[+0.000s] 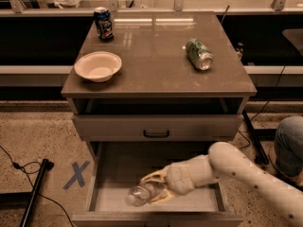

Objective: Pick water bottle from middle drawer and place on counter

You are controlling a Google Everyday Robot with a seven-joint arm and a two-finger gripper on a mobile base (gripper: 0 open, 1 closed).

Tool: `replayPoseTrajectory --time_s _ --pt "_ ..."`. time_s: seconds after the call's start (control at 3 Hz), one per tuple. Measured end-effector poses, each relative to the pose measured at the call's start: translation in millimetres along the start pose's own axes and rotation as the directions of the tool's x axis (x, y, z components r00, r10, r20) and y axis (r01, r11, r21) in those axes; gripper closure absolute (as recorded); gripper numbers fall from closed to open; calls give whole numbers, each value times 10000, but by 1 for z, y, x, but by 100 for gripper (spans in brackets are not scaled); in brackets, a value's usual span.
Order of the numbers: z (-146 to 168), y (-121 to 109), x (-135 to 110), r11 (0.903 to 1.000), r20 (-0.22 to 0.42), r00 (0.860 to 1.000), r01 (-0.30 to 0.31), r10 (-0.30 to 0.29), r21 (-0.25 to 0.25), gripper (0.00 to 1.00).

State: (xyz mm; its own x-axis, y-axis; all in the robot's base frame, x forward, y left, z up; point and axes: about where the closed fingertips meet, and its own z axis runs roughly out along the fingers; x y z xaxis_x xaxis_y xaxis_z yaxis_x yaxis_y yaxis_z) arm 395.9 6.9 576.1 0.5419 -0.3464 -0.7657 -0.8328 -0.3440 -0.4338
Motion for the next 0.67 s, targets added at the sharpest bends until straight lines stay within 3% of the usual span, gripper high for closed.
replayPoseTrajectory --time_s 0.33,0.67 --pt "-76 5 6 9915 706 9964 384 -475 1244 100" --pt "-131 -12 -3 9822 455 9980 358 -449 1844 100"
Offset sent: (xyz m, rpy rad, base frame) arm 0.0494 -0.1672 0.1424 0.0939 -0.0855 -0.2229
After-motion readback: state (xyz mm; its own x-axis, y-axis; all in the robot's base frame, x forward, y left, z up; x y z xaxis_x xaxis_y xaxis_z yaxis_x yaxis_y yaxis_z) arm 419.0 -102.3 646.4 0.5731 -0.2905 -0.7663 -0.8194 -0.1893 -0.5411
